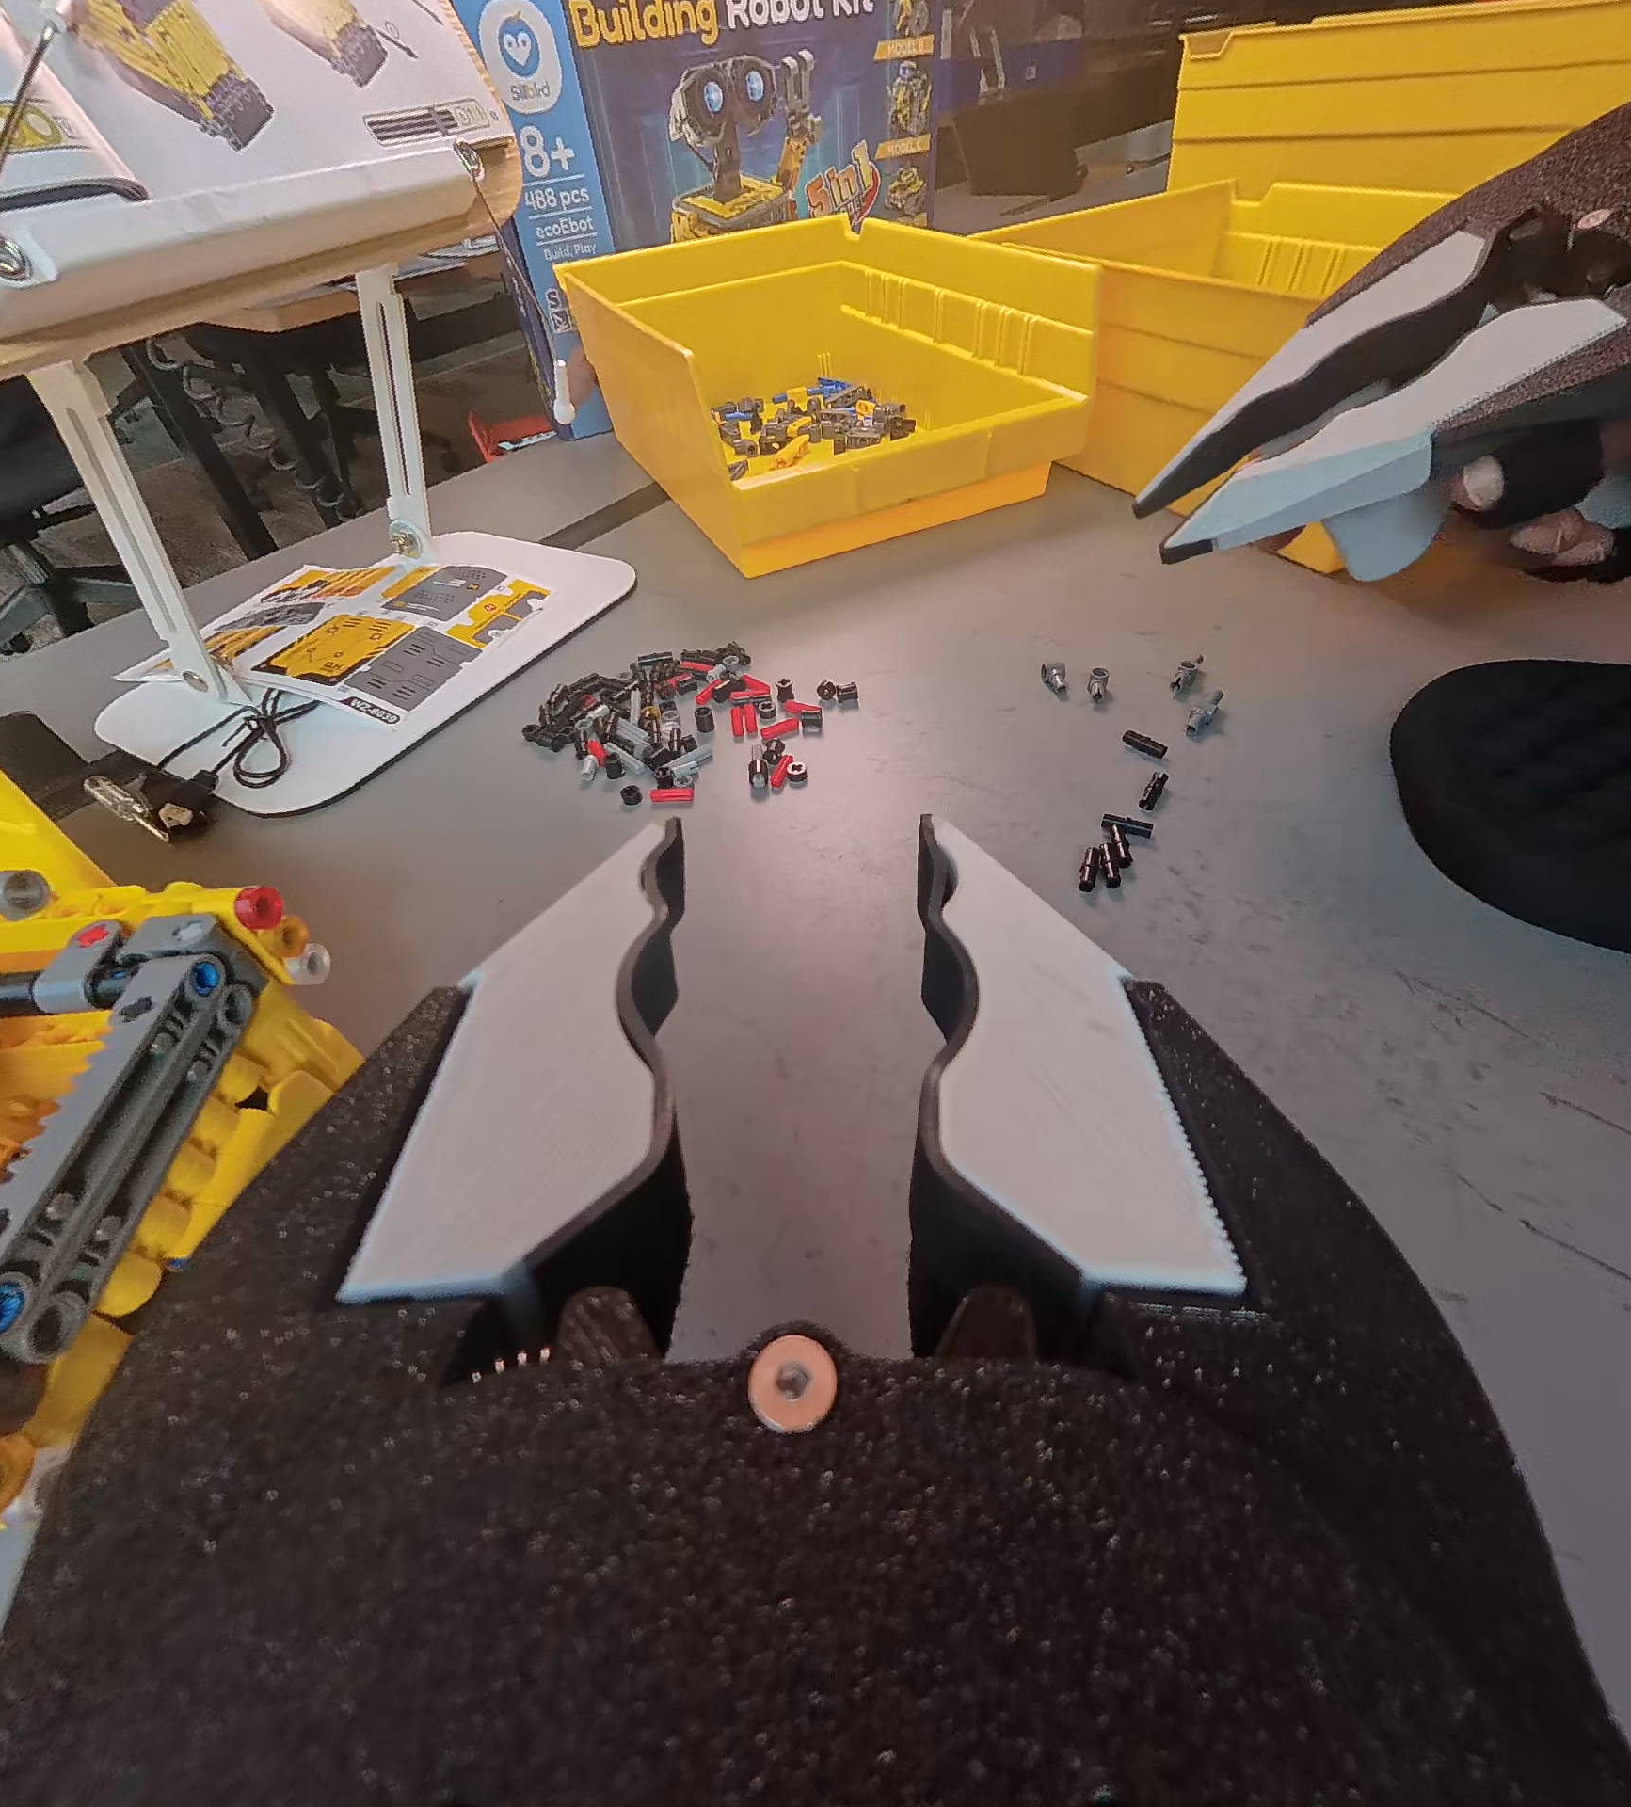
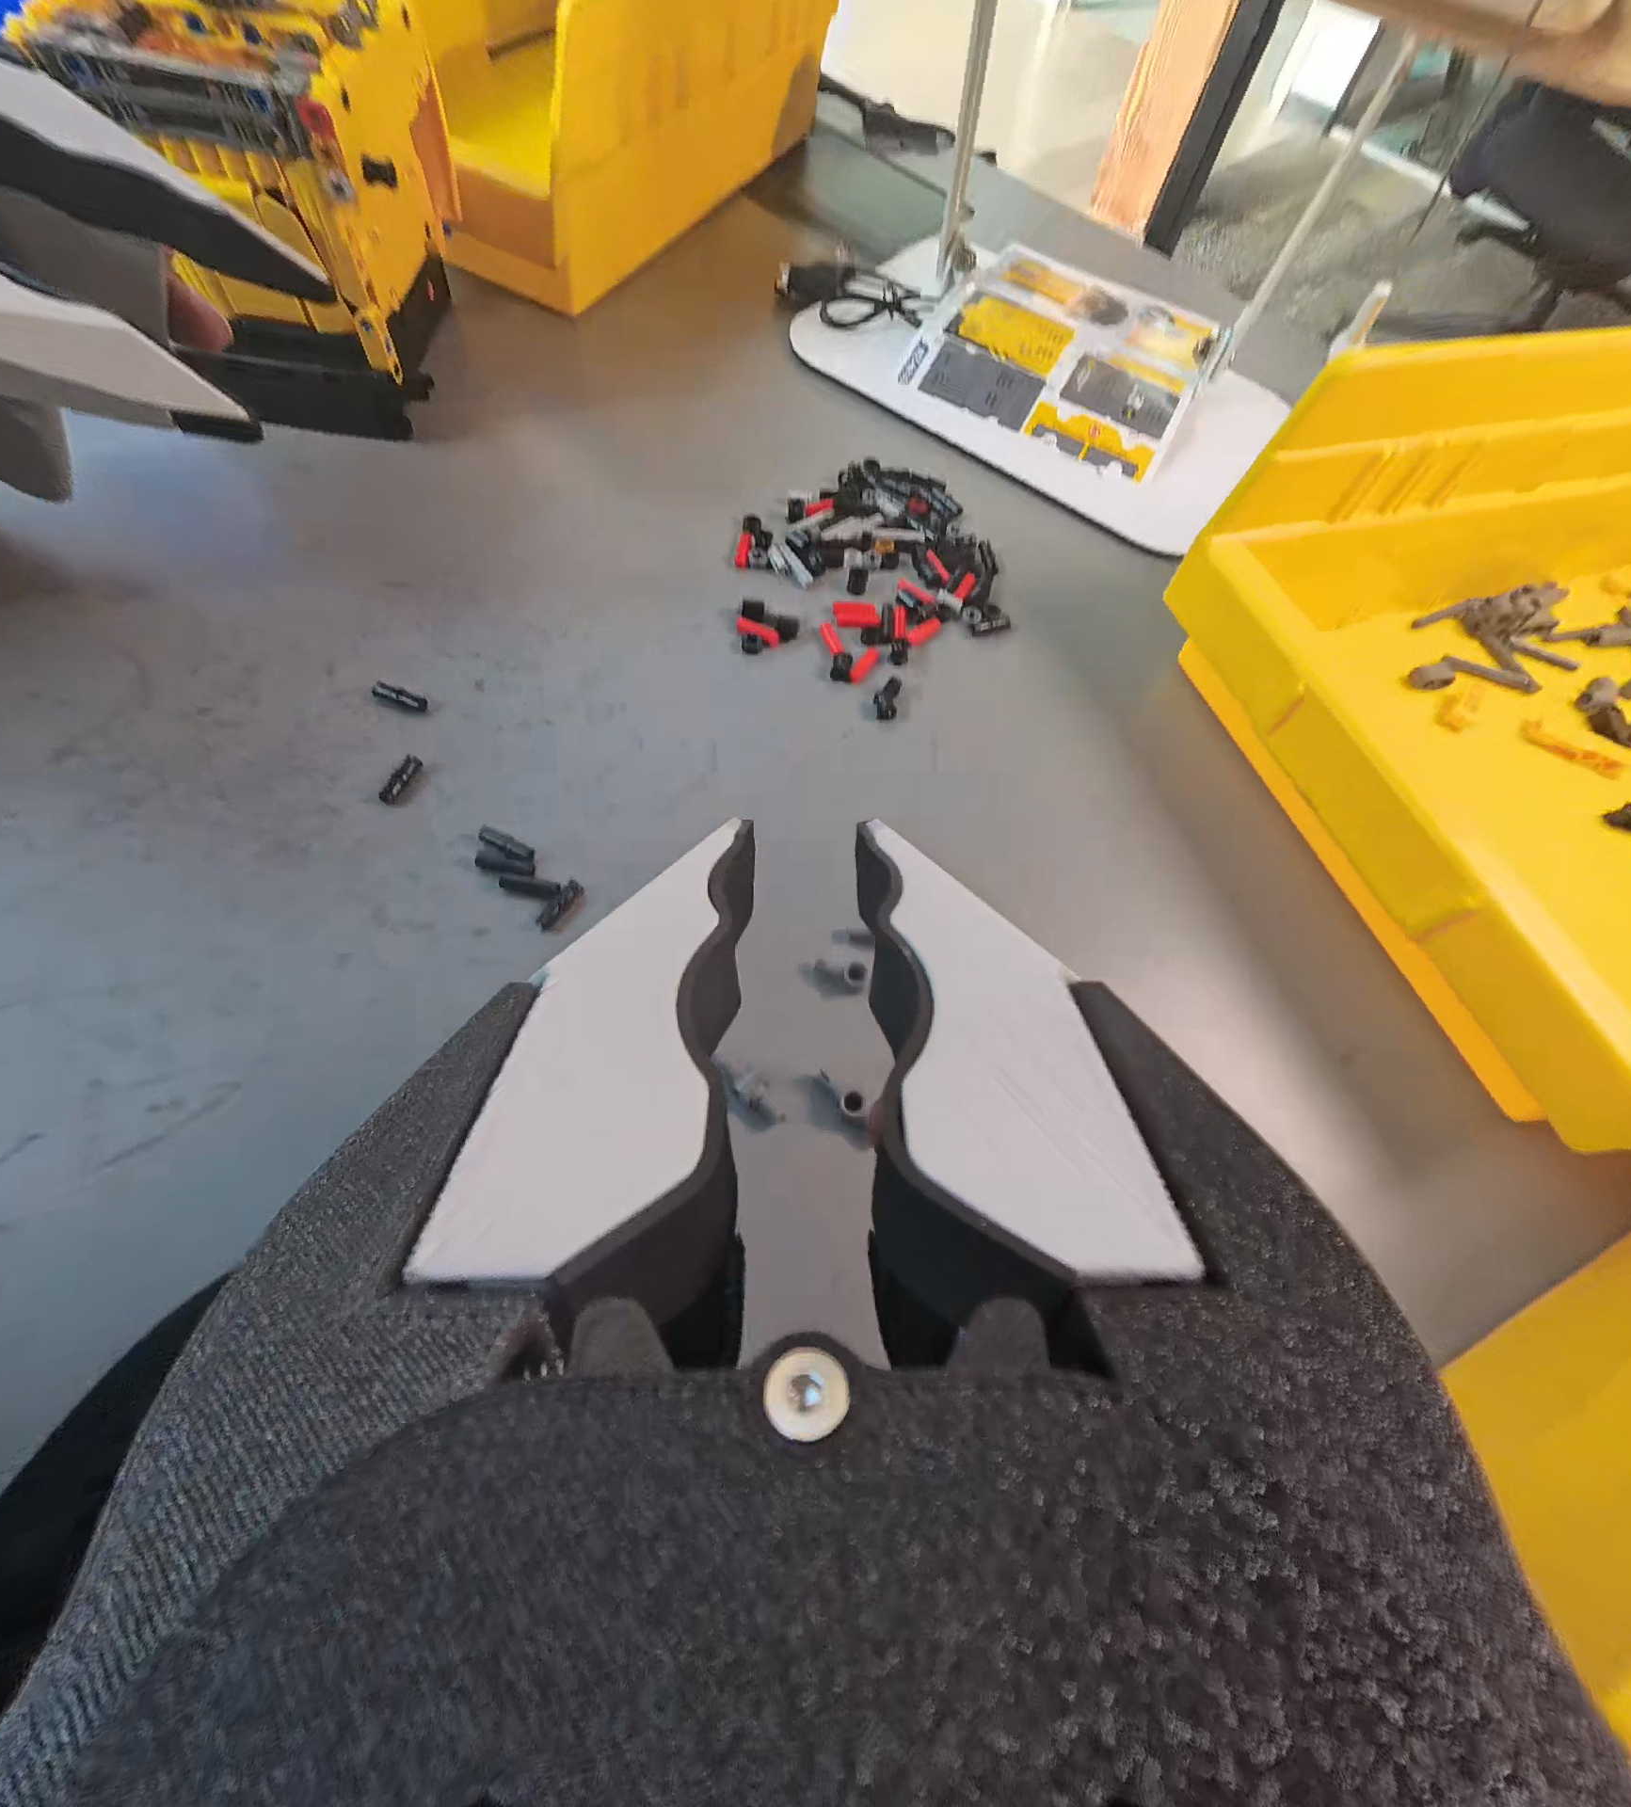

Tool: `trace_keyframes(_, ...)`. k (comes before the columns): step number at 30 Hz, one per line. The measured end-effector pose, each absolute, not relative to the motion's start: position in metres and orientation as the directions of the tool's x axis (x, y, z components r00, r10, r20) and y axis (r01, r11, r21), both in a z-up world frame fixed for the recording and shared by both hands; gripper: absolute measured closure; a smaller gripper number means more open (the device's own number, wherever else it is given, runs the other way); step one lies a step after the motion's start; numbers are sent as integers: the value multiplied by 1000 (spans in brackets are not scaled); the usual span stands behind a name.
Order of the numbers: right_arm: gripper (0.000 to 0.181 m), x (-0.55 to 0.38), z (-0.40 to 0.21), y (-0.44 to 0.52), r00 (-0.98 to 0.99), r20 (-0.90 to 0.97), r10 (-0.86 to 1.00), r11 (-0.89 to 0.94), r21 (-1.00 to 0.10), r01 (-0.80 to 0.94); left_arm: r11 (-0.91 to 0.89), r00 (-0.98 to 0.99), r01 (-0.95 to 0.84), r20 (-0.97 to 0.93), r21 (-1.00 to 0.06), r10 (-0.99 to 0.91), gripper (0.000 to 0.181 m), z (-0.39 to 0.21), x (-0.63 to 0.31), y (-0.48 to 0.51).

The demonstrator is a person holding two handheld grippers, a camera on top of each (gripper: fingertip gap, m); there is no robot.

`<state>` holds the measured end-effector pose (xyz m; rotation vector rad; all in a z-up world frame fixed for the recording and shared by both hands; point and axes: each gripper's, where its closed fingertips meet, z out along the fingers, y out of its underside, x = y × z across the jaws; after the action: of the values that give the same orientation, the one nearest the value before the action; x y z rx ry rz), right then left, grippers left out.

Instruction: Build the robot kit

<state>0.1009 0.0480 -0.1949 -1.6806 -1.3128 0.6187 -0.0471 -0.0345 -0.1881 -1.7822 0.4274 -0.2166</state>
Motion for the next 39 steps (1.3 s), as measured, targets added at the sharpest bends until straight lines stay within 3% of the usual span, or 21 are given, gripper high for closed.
trace_keyframes(14,134,27,-137,85,394,128,910,115,-992,57,-168,937,-117,-53,-979,-345,140,-177,-63,-36)
trace_keyframes(19,132,33,-146,90,416,187,890,175,-982,68,-105,943,-97,-58,-990,-327,141,-162,-71,-40)
trace_keyframes(26,133,35,-157,92,405,118,907,98,-993,69,-9,960,-50,-46,-999,-278,137,-135,-86,-44)
trace_keyframes(32,134,33,-158,88,400,135,907,113,-990,79,118,982,-185,-186,-976,1,143,-40,-168,-89)
trace_keyframes(36,136,32,-160,86,393,132,910,106,-991,87,-74,925,-251,-261,-965,275,143,-5,-284,-149)
trace_keyframes(39,139,31,-161,85,391,133,911,104,-990,94,-344,903,-162,-280,-925,327,146,-25,-366,-186)
